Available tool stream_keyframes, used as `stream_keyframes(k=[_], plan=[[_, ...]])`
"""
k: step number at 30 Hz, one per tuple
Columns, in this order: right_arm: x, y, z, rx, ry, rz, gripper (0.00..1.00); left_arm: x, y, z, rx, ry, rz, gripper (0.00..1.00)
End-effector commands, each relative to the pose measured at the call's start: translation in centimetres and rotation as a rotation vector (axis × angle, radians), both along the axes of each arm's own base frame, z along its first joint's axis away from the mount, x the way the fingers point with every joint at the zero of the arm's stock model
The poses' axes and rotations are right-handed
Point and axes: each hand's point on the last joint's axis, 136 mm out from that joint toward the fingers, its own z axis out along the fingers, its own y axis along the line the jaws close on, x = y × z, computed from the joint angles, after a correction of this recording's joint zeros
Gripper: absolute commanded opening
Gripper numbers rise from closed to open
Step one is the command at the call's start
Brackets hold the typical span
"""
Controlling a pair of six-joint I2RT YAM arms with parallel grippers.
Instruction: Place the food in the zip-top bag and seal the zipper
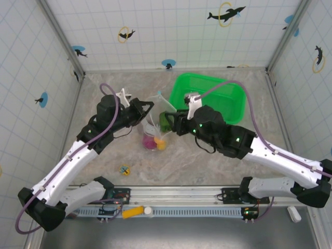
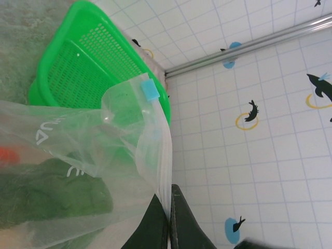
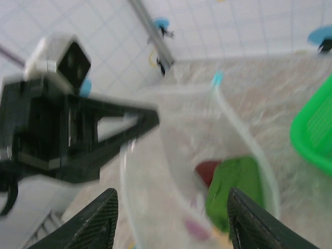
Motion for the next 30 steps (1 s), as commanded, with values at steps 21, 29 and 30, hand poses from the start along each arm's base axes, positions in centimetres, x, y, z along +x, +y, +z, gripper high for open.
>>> stream_keyframes(k=[21,29,30], plan=[[-1.3,4.4,-9.7,-0.162,0.184,0.117,0.58,-0.1,0.6,0.0,-0.032,-0.024,0.043,0.0],[0.5,4.9,-8.7,-0.188,0.151,0.1,0.3,0.0,1.1,-0.2,-0.014,-0.04,0.061,0.0],[0.4,5.0,-8.6,-0.194,0.151,0.109,0.3,0.0,1.2,-0.3,-0.01,-0.04,0.065,0.0]])
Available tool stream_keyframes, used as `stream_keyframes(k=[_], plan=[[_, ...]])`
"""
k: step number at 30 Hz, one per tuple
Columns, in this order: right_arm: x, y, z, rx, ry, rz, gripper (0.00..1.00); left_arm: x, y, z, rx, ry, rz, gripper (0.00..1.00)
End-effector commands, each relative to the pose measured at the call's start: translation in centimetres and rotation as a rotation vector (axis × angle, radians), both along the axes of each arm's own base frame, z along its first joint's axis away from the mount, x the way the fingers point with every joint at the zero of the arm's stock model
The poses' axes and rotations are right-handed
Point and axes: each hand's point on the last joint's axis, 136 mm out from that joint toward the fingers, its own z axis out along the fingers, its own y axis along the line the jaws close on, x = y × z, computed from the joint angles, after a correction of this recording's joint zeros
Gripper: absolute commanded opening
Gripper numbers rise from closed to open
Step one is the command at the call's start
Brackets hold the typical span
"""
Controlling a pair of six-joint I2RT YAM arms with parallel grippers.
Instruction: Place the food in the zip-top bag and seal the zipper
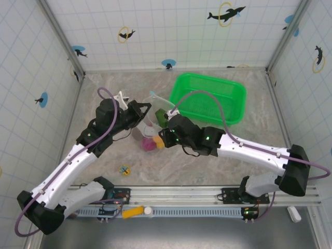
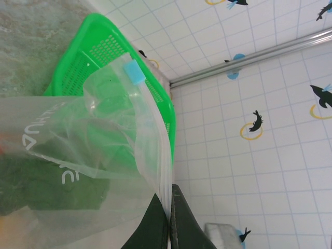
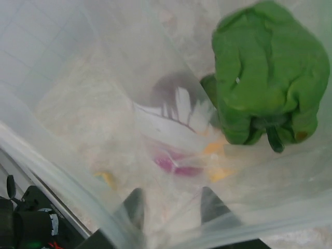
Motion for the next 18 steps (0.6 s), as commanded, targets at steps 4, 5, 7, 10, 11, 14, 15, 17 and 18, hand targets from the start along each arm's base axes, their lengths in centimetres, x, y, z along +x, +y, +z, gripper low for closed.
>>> stream_keyframes(k=[4,5,7,10,11,14,15,17,18], plan=[[-0.2,1.5,3.0,0.044,-0.032,0.067,0.33,0.1,0.1,0.4,-0.007,-0.027,0.013,0.0],[-0.3,1.6,3.2,0.051,-0.033,0.074,0.34,0.1,0.0,0.4,-0.007,-0.026,0.011,0.0],[0.0,1.6,3.3,0.051,-0.029,0.069,0.35,0.1,0.0,0.3,-0.006,-0.024,0.007,0.0],[0.4,1.5,3.0,0.043,-0.017,0.06,0.33,0.0,-0.1,0.6,-0.012,-0.028,0.001,0.0],[0.4,1.6,3.0,0.044,-0.015,0.062,0.33,0.0,-0.1,0.5,-0.012,-0.028,0.002,0.0],[0.5,1.5,2.1,0.024,-0.009,0.06,0.28,-0.2,0.0,0.8,-0.015,-0.036,0.003,0.0],[0.6,1.5,2.0,0.02,-0.01,0.057,0.24,-0.2,0.1,0.8,-0.015,-0.038,0.005,0.0],[1.0,1.1,1.6,0.007,-0.013,0.046,0.13,-0.3,0.2,0.9,-0.016,-0.043,0.007,0.0],[1.2,0.9,1.6,-0.004,-0.021,0.045,0.1,-0.4,0.2,1.0,-0.017,-0.046,0.005,0.0]])
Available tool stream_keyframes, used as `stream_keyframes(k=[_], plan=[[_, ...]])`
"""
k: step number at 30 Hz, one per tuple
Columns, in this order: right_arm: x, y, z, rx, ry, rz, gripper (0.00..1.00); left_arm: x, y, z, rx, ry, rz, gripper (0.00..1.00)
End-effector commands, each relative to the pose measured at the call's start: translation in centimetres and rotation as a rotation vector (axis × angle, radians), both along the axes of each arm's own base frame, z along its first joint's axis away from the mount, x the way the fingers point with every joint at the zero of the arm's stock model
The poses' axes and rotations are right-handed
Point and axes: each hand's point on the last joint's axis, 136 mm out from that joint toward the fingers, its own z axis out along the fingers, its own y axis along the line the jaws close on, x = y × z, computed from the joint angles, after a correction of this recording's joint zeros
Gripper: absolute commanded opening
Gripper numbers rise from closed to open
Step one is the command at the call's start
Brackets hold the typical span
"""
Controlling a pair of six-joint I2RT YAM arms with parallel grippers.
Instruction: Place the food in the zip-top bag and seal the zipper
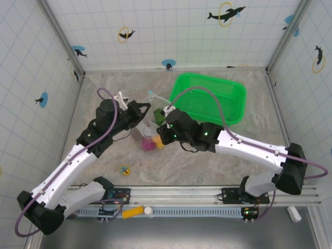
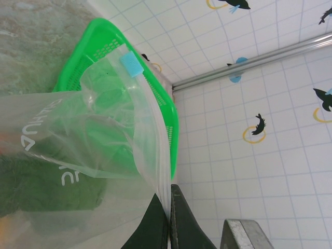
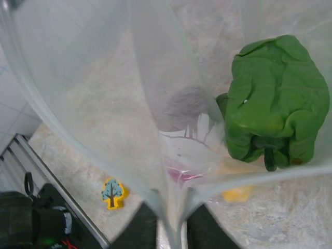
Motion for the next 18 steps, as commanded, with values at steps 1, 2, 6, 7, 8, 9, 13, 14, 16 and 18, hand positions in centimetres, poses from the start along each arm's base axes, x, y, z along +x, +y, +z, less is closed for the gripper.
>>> stream_keyframes(k=[1,2,6,7,8,9,13,14,16,18], plan=[[0.8,-0.3,0.7,-0.024,-0.038,-0.005,0.08,-0.5,0.1,1.1,-0.02,-0.044,-0.003,0.0],[1.0,-0.4,1.1,-0.044,-0.061,0.004,0.08,-0.5,0.1,1.2,-0.019,-0.05,-0.005,0.0],[1.6,-1.7,2.9,-0.177,-0.177,0.054,0.06,-0.5,1.3,1.4,0.078,-0.1,0.019,0.28],[2.0,-2.5,3.8,-0.235,-0.224,0.06,0.04,-0.5,2.0,2.5,0.118,-0.129,0.042,0.34],[2.4,-3.0,4.5,-0.273,-0.256,0.061,0.01,-0.5,2.6,3.0,0.154,-0.148,0.061,0.41],[2.7,-3.5,5.5,-0.31,-0.293,0.065,0.0,-0.6,3.6,3.6,0.189,-0.17,0.091,0.48],[3.2,-4.6,8.8,-0.376,-0.41,0.12,0.0,-1.2,6.9,5.7,0.282,-0.28,0.201,0.64],[3.2,-4.7,9.3,-0.387,-0.439,0.135,0.0,-1.3,7.7,5.7,0.303,-0.295,0.233,0.64],[3.4,-5.1,10.0,-0.412,-0.498,0.158,0.0,-1.4,9.7,5.0,0.357,-0.316,0.313,0.64],[3.9,-5.5,10.3,-0.432,-0.537,0.158,0.0,-1.6,11.0,3.6,0.412,-0.338,0.36,0.62]])
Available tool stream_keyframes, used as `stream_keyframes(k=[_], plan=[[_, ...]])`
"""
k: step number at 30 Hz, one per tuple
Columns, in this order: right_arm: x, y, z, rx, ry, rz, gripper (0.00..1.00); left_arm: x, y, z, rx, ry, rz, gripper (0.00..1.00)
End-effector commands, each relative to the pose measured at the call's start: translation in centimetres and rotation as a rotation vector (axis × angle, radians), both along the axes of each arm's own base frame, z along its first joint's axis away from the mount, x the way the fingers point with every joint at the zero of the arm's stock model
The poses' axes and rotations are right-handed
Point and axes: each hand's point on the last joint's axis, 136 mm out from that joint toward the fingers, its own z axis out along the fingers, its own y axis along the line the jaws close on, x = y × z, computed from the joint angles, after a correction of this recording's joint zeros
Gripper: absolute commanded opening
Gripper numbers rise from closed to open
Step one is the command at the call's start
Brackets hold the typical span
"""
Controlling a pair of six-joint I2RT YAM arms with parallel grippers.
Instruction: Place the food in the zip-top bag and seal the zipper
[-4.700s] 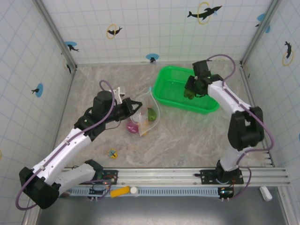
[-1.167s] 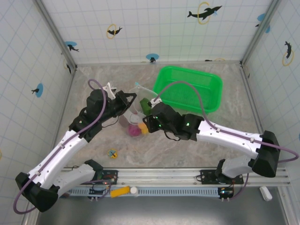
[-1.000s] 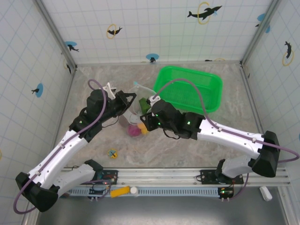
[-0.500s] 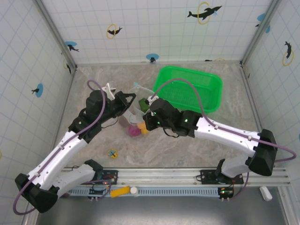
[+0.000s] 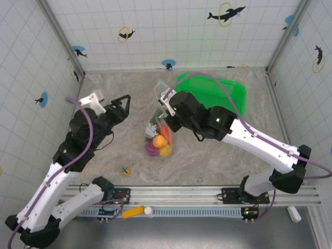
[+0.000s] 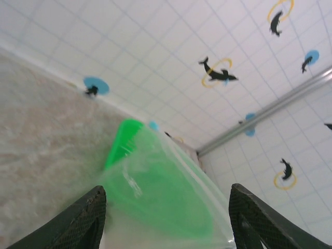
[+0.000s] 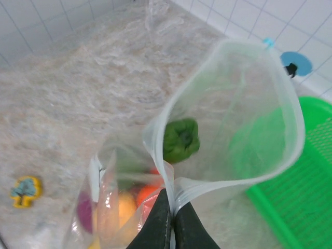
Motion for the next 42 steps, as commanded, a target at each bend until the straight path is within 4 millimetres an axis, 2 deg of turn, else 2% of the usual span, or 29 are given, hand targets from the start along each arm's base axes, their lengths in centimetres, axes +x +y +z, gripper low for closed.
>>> stream_keyframes(k=[1,4,7,9,12,14,17,20,24,26,28,31,35,39,42], plan=[[1.0,-1.9,1.5,-0.096,-0.125,0.024,0.0,0.4,3.0,-3.6,0.188,-0.029,0.136,0.61],[2.0,-2.5,1.8,-0.122,-0.133,0.014,0.0,0.2,2.9,-5.5,0.239,-0.079,0.113,0.59],[1.6,-2.1,2.7,-0.135,-0.159,0.073,0.0,0.4,2.3,-7.7,0.303,-0.049,0.078,0.59],[0.8,-1.4,3.6,-0.118,-0.176,0.139,0.0,0.6,1.7,-8.8,0.33,-0.034,0.042,0.59],[-2.1,0.3,5.1,-0.117,-0.245,0.288,0.0,0.3,-0.1,-9.4,0.361,-0.044,-0.063,0.59],[-3.3,0.9,5.8,-0.158,-0.304,0.323,0.0,-0.1,-1.4,-9.5,0.353,-0.066,-0.14,0.59],[-2.8,0.3,4.9,-0.259,-0.333,0.312,0.0,-0.6,-2.5,-10.4,0.341,-0.094,-0.204,0.58],[-1.8,-1.4,2.7,-0.349,-0.371,0.265,0.0,-1.1,-2.6,-11.4,0.333,-0.14,-0.222,0.58],[-1.3,-3.9,0.2,-0.289,-0.382,0.259,0.0,-1.9,-2.4,-12.1,0.313,-0.242,-0.225,0.56],[-2.1,-4.5,-0.6,-0.228,-0.373,0.32,0.0,-2.3,-2.4,-12.2,0.318,-0.317,-0.23,0.54],[-3.9,-4.6,-1.7,-0.193,-0.389,0.424,0.0,-2.9,-2.4,-12.2,0.327,-0.405,-0.239,0.55],[-5.2,-4.9,-1.7,-0.141,-0.408,0.472,0.0,-3.1,-2.8,-12.5,0.376,-0.479,-0.261,0.59],[-5.9,-5.3,-2.1,-0.179,-0.427,0.523,0.0,-3.3,-4.5,-12.5,0.455,-0.532,-0.354,0.61],[-6.2,-5.5,-0.9,-0.188,-0.474,0.551,0.0,-3.1,-5.4,-11.1,0.471,-0.601,-0.387,0.62],[-6.8,-5.4,0.0,-0.169,-0.499,0.587,0.0,-3.1,-6.0,-11.2,0.484,-0.645,-0.423,0.63]])
